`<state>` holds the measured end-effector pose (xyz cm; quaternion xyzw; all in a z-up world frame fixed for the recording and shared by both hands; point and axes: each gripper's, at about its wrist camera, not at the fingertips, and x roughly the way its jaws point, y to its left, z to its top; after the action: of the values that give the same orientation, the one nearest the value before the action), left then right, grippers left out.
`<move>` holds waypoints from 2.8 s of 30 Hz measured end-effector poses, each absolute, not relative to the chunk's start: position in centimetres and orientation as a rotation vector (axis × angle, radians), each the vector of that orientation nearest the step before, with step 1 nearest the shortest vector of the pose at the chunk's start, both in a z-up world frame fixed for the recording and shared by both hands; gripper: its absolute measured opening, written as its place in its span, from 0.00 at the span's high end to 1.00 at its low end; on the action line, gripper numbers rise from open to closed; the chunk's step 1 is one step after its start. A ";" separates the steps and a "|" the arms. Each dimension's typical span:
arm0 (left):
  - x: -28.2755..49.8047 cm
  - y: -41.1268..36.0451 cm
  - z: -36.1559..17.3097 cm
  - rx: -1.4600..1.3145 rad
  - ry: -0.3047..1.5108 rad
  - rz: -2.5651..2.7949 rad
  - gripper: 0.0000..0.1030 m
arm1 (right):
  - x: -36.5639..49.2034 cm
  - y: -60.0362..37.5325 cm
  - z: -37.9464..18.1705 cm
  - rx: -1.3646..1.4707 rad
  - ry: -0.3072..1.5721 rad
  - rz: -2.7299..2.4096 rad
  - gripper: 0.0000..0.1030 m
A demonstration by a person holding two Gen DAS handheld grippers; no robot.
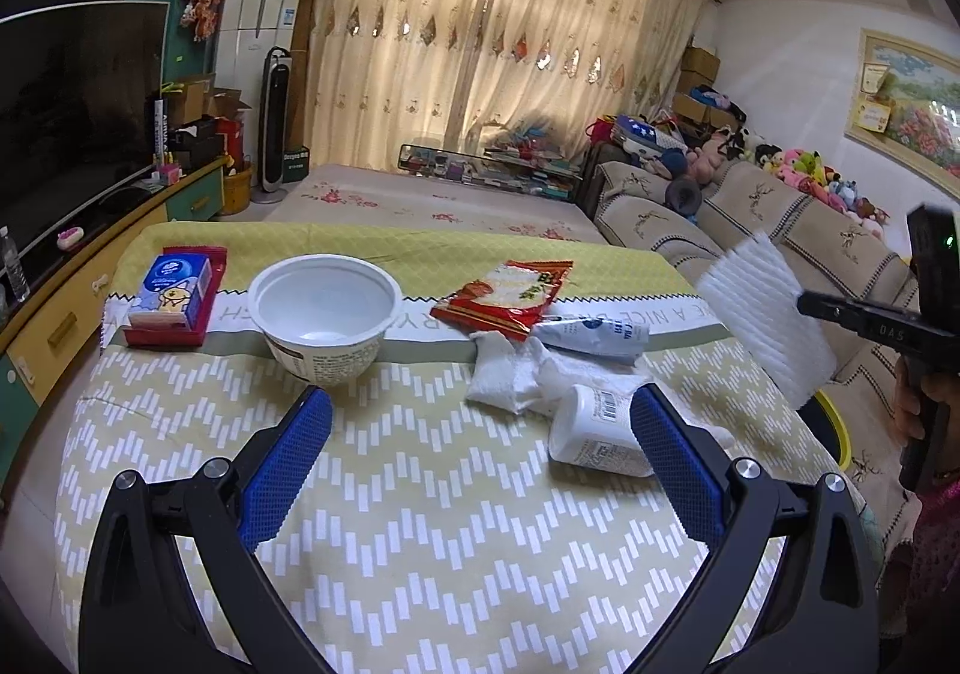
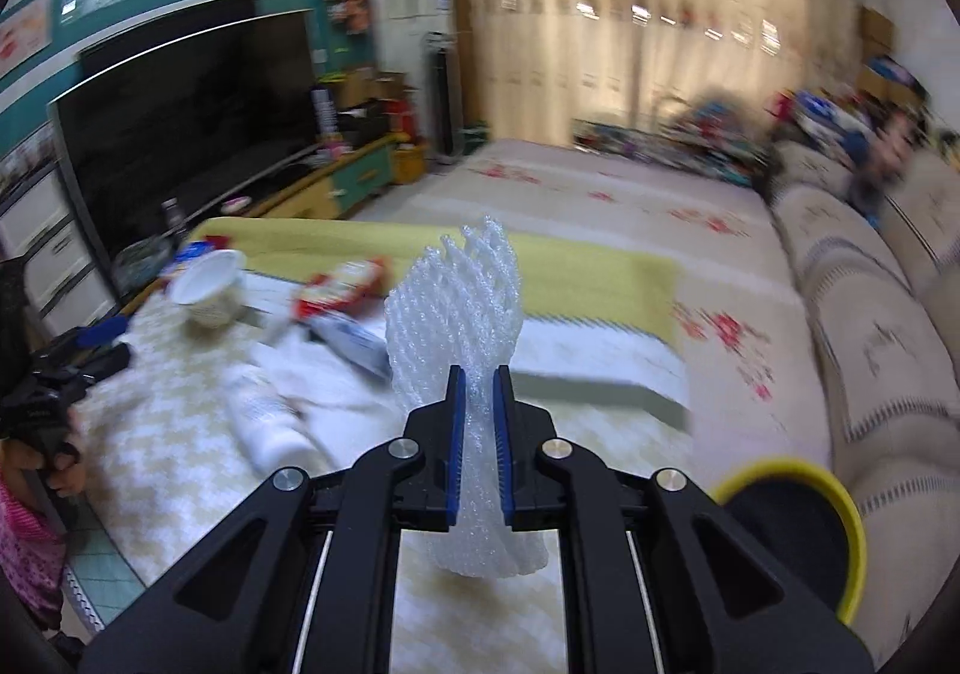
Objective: Collect trash
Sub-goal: 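Carry the foam net over the bin and open the right gripper, then grasp the white pill bottle with the left gripper, then carry the pill bottle over the bin and open the left gripper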
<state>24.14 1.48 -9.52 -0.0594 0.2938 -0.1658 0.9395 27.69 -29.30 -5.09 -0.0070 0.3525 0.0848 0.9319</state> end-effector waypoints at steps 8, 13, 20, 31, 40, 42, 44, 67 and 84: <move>24.1 0.4 -10.0 -0.095 0.618 -0.369 0.05 | 25.4 -38.5 -8.3 0.098 0.745 -0.096 0.91; 24.2 0.0 -10.3 -0.085 0.627 -0.378 0.05 | 24.5 -42.6 -10.7 0.150 0.774 -0.199 0.91; 24.4 -0.7 -10.8 -0.066 0.648 -0.392 0.05 | 23.9 -45.5 -12.8 0.233 0.777 -0.286 0.68; 24.3 -4.5 -11.7 0.028 0.704 -0.479 0.05 | 22.9 -45.2 -12.8 0.282 0.752 -0.249 0.59; 26.7 -9.2 -13.0 0.123 0.800 -0.536 0.05 | 22.7 -43.9 -12.8 0.278 0.745 -0.189 0.57; 27.4 -10.2 -13.2 0.169 0.803 -0.526 0.05 | 22.6 -43.8 -12.9 0.278 0.746 -0.183 0.57; 27.8 -10.7 -13.5 0.191 0.807 -0.524 0.05 | 22.5 -43.8 -13.0 0.275 0.750 -0.177 0.56; 29.8 -13.2 -15.6 0.283 0.866 -0.494 0.19 | 22.7 -42.9 -14.2 0.285 0.772 -0.131 0.54; 25.3 -21.1 -10.1 0.330 0.785 -0.643 0.19 | 17.8 -45.7 -14.3 0.300 0.727 -0.207 0.54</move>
<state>25.30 -21.13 -10.10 0.1575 0.3739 -0.3064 0.8611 17.78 -45.69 -14.27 0.1458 0.3537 -0.1007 0.9184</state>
